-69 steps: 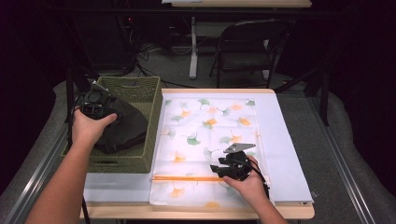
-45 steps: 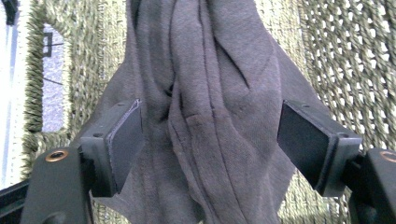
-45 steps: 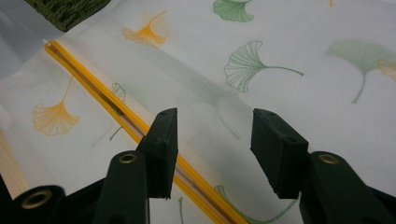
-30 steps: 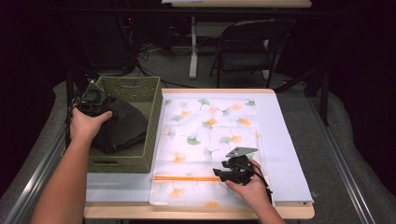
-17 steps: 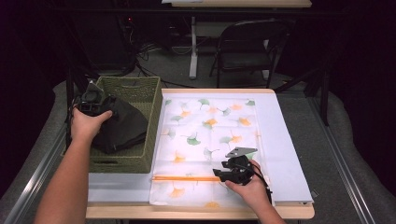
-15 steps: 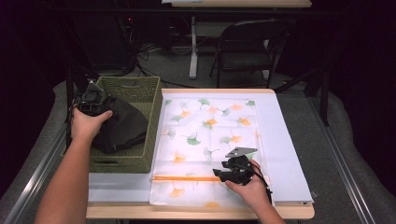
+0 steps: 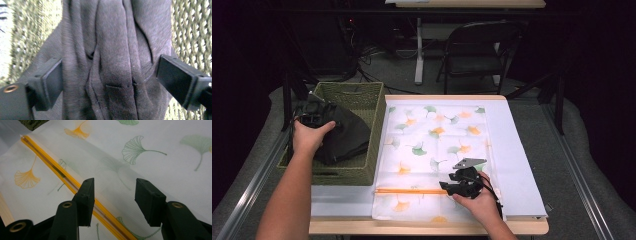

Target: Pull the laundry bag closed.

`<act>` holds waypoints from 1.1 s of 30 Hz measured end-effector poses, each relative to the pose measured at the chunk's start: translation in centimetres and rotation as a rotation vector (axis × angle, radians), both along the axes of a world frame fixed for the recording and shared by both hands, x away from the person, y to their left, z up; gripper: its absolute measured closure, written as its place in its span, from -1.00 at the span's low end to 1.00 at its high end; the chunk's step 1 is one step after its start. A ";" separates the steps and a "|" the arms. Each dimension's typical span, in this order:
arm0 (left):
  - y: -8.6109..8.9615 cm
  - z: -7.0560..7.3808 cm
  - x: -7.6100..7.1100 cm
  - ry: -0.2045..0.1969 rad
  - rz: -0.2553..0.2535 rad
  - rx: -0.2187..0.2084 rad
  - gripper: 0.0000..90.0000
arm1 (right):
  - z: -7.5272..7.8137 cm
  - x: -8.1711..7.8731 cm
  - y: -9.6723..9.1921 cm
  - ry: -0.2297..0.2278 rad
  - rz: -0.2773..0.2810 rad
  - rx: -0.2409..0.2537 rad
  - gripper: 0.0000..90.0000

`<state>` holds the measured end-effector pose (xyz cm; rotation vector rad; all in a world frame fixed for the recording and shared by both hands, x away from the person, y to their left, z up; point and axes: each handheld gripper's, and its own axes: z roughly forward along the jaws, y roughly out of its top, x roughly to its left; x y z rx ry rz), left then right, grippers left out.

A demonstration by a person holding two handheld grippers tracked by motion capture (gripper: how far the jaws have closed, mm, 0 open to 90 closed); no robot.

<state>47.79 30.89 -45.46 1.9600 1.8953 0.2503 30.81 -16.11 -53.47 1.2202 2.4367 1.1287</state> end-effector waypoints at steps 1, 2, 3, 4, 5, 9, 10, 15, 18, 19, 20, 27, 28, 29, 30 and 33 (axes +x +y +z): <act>-0.1 -0.1 0.0 0.002 -0.001 -0.001 -0.81 | 0.0 0.0 0.0 -0.001 0.003 -0.001 0.11; -0.1 -0.1 0.0 0.002 -0.001 -0.001 -0.82 | 0.0 0.0 0.0 -0.001 0.003 -0.001 0.11; -0.1 -0.4 0.0 0.004 0.004 0.001 -0.81 | -0.1 0.0 0.1 0.003 -0.001 -0.001 0.11; -0.1 -0.4 0.0 0.004 0.004 0.001 -0.81 | -0.1 0.0 0.1 0.004 0.000 -0.001 0.11; -0.2 -0.6 0.0 0.006 0.006 0.012 -0.81 | -0.1 0.0 0.1 0.007 0.001 -0.006 0.11; -0.5 -1.0 0.2 0.020 -0.003 0.051 -0.83 | -0.1 0.0 0.2 0.006 0.001 -0.004 0.11; -0.5 -1.0 0.2 0.020 -0.003 0.051 -0.83 | -0.2 0.0 0.2 0.007 0.000 -0.003 0.11; -0.6 -1.1 0.2 0.026 -0.007 0.063 -0.83 | -0.2 0.0 0.1 0.005 0.002 -0.004 0.11; -0.9 -1.9 0.4 0.060 -0.015 0.105 -0.83 | -0.2 0.0 0.1 0.005 0.002 -0.004 0.11; -1.0 -2.2 0.6 0.071 -0.020 0.111 -0.83 | -0.2 0.0 0.2 0.006 0.004 -0.004 0.11; -1.0 -2.3 0.6 0.073 -0.023 0.115 -0.82 | -0.2 0.0 0.2 0.008 0.005 -0.005 0.11; -1.2 -2.8 0.9 0.082 -0.026 0.119 -0.80 | -0.2 0.0 0.2 0.010 0.005 -0.005 0.11; -1.2 -2.9 0.9 0.081 -0.026 0.117 -0.79 | -0.2 0.0 0.2 0.009 0.004 -0.006 0.11; -1.2 -2.9 0.8 0.076 -0.019 0.112 -0.78 | -0.2 0.0 0.2 0.009 0.003 -0.007 0.11; -1.0 -3.0 0.8 0.068 -0.019 0.098 -0.76 | -0.2 0.0 0.2 0.008 0.004 -0.007 0.11; -0.6 -3.3 0.7 0.067 -0.004 0.073 -0.75 | -0.2 0.0 0.2 0.008 0.004 -0.007 0.11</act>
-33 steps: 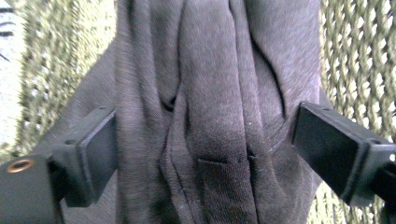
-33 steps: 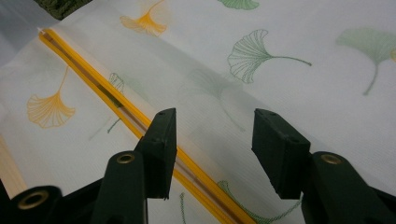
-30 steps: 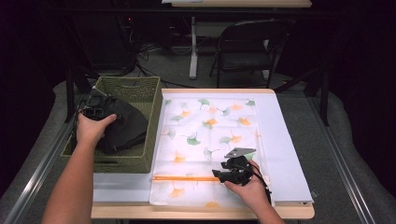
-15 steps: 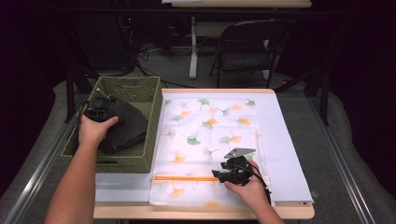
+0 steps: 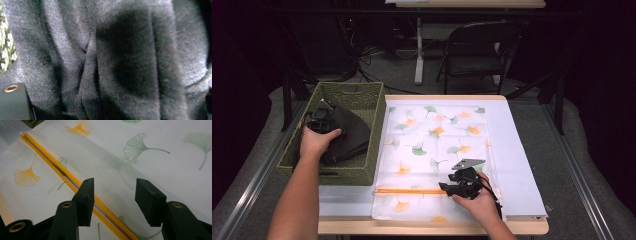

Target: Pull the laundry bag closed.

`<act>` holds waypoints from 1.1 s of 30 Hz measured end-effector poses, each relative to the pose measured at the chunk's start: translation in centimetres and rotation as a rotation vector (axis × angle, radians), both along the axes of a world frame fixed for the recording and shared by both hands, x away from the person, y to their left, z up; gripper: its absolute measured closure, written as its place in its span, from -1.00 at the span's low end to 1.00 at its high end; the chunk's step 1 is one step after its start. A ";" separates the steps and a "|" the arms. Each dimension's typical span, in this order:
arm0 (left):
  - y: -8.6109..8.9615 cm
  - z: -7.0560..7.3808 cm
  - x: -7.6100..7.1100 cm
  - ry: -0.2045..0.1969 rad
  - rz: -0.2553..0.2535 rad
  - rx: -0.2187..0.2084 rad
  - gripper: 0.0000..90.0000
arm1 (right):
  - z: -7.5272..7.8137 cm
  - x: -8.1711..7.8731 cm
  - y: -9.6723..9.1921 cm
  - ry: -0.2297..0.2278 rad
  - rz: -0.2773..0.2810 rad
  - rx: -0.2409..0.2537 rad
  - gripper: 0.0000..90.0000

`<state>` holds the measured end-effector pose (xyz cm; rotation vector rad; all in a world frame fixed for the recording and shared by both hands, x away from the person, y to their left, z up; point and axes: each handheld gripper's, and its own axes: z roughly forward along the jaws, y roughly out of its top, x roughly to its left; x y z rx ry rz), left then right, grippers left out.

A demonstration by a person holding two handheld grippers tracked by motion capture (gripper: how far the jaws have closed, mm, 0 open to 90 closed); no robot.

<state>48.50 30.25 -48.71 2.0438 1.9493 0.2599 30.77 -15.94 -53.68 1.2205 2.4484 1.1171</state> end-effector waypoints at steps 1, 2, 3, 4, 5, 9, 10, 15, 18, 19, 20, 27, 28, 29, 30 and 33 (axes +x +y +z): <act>0.1 -0.1 0.0 -0.006 0.000 -0.005 -0.75 | 0.0 0.0 0.0 0.001 0.000 0.000 0.11; 0.2 -0.2 -0.1 -0.006 -0.001 -0.005 -0.75 | 0.0 0.0 0.0 0.001 0.001 0.001 0.11; 0.2 -0.2 -0.1 -0.003 -0.004 -0.005 -0.75 | 0.0 0.0 0.0 0.002 0.001 0.000 0.11; 0.2 -0.3 -0.1 -0.004 -0.007 0.000 -0.75 | 0.0 0.0 0.0 0.002 0.001 0.000 0.11; 0.1 -0.3 -0.1 -0.002 -0.009 0.005 -0.75 | 0.0 0.0 0.0 -0.001 0.002 0.000 0.11; 0.0 -0.4 0.0 0.004 -0.019 0.011 -0.75 | 0.0 0.0 0.1 -0.001 0.003 -0.002 0.11; 0.0 -0.4 0.0 0.004 -0.019 0.011 -0.75 | 0.0 0.0 0.1 -0.001 0.003 -0.002 0.11; -0.2 -0.6 0.0 0.013 -0.025 0.018 -0.75 | 0.0 0.0 0.1 0.000 0.004 0.001 0.11; -0.4 -0.8 0.0 0.011 -0.022 0.029 -0.74 | -0.1 0.0 0.1 -0.003 0.004 -0.003 0.11; -0.4 -0.9 0.0 0.013 -0.020 0.031 -0.74 | -0.1 0.0 0.1 -0.003 0.004 -0.002 0.11; -0.5 -0.9 0.0 0.017 -0.023 0.033 -0.73 | -0.1 0.0 0.1 -0.004 0.004 -0.002 0.11; -0.5 -1.0 0.0 0.017 -0.031 0.048 -0.71 | -0.1 0.1 0.0 -0.002 0.006 -0.003 0.11; -0.5 -1.0 0.0 0.015 -0.032 0.055 -0.70 | -0.1 0.1 0.0 -0.002 0.006 -0.003 0.11; -0.5 -1.0 0.0 0.013 -0.032 0.057 -0.69 | -0.1 0.1 0.0 0.000 0.004 -0.003 0.11; -0.6 -1.0 -0.1 0.009 -0.031 0.062 -0.68 | -0.1 0.1 0.0 -0.001 0.004 -0.004 0.11; -0.7 -1.0 -0.1 0.009 -0.032 0.075 -0.66 | -0.1 0.0 0.0 0.000 0.003 -0.002 0.11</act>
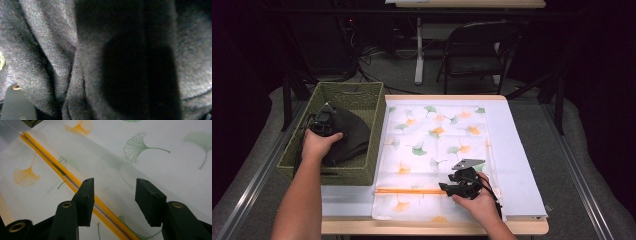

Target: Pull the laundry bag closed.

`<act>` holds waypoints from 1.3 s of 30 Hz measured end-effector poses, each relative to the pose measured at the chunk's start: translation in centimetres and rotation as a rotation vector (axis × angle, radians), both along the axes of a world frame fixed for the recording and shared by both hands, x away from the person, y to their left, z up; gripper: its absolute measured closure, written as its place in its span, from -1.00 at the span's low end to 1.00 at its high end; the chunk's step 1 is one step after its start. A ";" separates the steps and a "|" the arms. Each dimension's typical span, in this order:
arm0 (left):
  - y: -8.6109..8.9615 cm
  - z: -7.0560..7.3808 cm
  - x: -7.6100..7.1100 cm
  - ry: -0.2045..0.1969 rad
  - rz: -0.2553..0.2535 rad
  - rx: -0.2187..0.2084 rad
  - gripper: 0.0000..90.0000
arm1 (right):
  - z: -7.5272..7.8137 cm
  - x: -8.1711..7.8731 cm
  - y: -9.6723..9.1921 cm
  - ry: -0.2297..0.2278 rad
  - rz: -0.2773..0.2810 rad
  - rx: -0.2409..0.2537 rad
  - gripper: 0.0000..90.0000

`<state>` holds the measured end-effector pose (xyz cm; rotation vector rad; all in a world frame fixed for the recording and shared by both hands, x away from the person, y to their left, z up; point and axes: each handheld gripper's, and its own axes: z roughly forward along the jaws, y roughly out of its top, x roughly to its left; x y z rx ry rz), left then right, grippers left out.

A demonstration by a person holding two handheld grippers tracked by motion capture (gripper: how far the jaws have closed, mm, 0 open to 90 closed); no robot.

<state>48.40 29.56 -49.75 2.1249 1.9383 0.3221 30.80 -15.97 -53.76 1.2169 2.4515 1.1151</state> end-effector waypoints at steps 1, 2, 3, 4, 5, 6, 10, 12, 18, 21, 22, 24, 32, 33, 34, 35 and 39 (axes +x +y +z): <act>-0.1 0.0 0.0 -0.002 0.001 0.005 -0.65 | 0.0 0.0 0.0 0.001 -0.001 0.000 0.11; -0.1 0.0 0.0 -0.003 0.001 0.010 -0.64 | 0.0 0.0 0.0 0.000 -0.001 -0.001 0.11; -0.1 0.0 -0.1 0.000 -0.003 0.014 -0.61 | 0.0 0.0 0.0 0.000 -0.001 -0.001 0.11; -0.1 0.0 -0.1 -0.001 -0.004 0.018 -0.58 | 0.0 0.0 0.0 0.000 -0.001 -0.001 0.11; -0.1 0.0 -0.1 0.000 -0.007 0.016 -0.54 | 0.0 0.0 0.0 0.003 -0.003 0.000 0.11; -0.2 0.0 -0.1 -0.002 -0.007 0.020 -0.49 | 0.0 0.0 0.0 0.000 0.000 0.000 0.11; -0.2 0.1 -0.2 -0.002 -0.004 0.026 -0.39 | 0.0 0.0 -0.1 0.002 -0.001 0.002 0.10; -0.3 0.0 -0.2 -0.005 0.000 0.031 -0.38 | 0.0 0.0 -0.1 0.004 0.000 0.001 0.10; -0.5 0.0 -0.2 -0.006 0.002 0.037 -0.37 | 0.0 0.0 0.0 0.002 -0.001 0.001 0.10; -0.4 0.0 -0.2 -0.007 0.000 0.033 -0.37 | 0.0 0.0 0.0 0.005 -0.002 0.000 0.10; -0.3 -0.1 -0.2 -0.008 0.000 0.030 -0.37 | 0.0 0.0 0.0 0.004 -0.002 0.001 0.10; -0.3 -0.2 -0.1 -0.009 -0.003 0.028 -0.37 | 0.0 0.0 0.0 -0.001 0.000 -0.004 0.10; -0.4 -0.2 -0.1 -0.009 -0.012 0.038 -0.35 | 0.0 0.0 -0.1 0.001 0.001 0.001 0.10; -0.4 -0.2 -0.1 -0.010 -0.017 0.036 -0.33 | 0.0 0.0 -0.1 0.001 0.000 0.001 0.10; -0.4 -0.2 -0.1 -0.011 -0.017 0.033 -0.30 | 0.0 0.0 -0.1 0.001 0.000 0.001 0.10; -0.5 -0.2 -0.1 -0.009 -0.016 0.031 -0.28 | 0.0 0.0 -0.1 0.002 0.001 0.001 0.10; -0.5 -0.1 0.0 -0.003 -0.014 0.020 -0.17 | 0.0 0.0 -0.1 0.000 0.001 0.001 0.10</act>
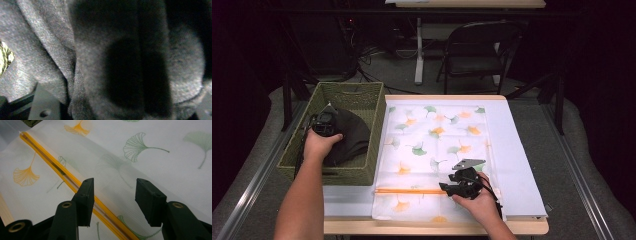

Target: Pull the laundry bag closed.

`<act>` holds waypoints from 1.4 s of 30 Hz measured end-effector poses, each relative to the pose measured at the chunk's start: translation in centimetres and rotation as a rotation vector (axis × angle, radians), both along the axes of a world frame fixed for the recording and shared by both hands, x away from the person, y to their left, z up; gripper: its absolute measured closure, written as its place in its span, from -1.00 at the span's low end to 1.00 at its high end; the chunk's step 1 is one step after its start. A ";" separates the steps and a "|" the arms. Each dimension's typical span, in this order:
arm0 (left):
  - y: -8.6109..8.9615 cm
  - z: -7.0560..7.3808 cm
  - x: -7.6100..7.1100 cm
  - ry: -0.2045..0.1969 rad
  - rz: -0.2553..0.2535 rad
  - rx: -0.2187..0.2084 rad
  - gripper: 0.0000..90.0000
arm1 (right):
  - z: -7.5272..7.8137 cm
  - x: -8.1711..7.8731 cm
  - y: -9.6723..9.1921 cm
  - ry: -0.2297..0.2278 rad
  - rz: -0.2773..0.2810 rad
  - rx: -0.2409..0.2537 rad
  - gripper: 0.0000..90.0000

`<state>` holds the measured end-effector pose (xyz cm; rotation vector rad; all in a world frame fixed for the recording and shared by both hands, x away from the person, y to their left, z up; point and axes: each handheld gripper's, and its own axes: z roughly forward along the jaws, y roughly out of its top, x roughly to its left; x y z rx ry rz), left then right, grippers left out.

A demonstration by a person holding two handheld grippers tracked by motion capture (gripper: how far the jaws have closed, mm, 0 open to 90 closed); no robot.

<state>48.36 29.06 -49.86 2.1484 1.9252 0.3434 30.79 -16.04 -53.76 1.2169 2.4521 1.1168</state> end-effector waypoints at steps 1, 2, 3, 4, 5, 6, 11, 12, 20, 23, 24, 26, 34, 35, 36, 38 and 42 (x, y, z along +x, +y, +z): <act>0.0 0.0 0.0 -0.003 0.000 0.002 -0.13 | 0.0 0.0 0.0 0.000 0.001 -0.001 0.10; -0.1 0.0 -0.1 -0.005 -0.002 0.001 -0.08 | 0.0 0.0 0.0 0.001 0.001 -0.001 0.10; -0.1 0.1 -0.1 -0.007 -0.006 0.002 -0.03 | 0.0 0.0 0.0 0.000 0.002 -0.001 0.10; -0.2 0.1 -0.2 -0.007 -0.004 0.006 0.01 | 0.0 0.0 0.0 -0.001 0.001 -0.003 0.10; -0.3 0.1 -0.2 -0.010 -0.008 0.008 0.06 | 0.0 0.0 0.0 -0.001 -0.001 -0.002 0.10; -0.4 0.2 -0.2 -0.011 -0.011 0.015 0.10 | 0.0 0.0 0.0 0.000 -0.001 -0.001 0.10; -0.5 0.4 -0.3 -0.017 -0.020 0.023 0.19 | -0.1 0.0 0.0 0.007 -0.003 -0.001 0.10; -0.5 0.5 -0.3 -0.017 -0.020 0.017 0.20 | -0.1 0.0 0.0 0.010 -0.004 0.002 0.10; 0.0 1.2 -0.4 -0.017 0.001 -0.032 0.26 | -0.2 0.1 0.0 0.006 -0.002 -0.001 0.10; 0.1 1.4 -0.5 -0.019 0.008 -0.036 0.27 | -0.3 0.1 0.0 0.006 -0.002 0.000 0.10; 0.1 1.5 -0.5 -0.021 0.011 -0.039 0.27 | -0.3 0.1 0.0 0.006 -0.002 0.000 0.10; 0.2 1.7 -0.6 -0.020 0.013 -0.045 0.27 | -0.2 0.1 -0.1 0.006 -0.002 0.000 0.10; 0.3 3.4 -0.7 -0.039 0.008 -0.035 0.28 | -0.2 0.1 -0.1 0.004 -0.003 -0.001 0.10; 0.3 3.6 -0.7 -0.039 0.008 -0.034 0.28 | -0.2 0.1 -0.1 0.004 -0.003 -0.001 0.10; 0.4 3.7 -0.7 -0.039 0.009 -0.030 0.28 | -0.2 0.1 -0.1 0.005 -0.003 0.000 0.10; 0.4 3.9 -0.8 -0.044 0.007 -0.026 0.29 | -0.2 0.1 -0.1 0.005 -0.005 0.000 0.10; 0.7 4.5 -0.9 -0.044 0.013 -0.032 0.29 | -0.2 0.1 -0.1 0.005 -0.003 0.000 0.10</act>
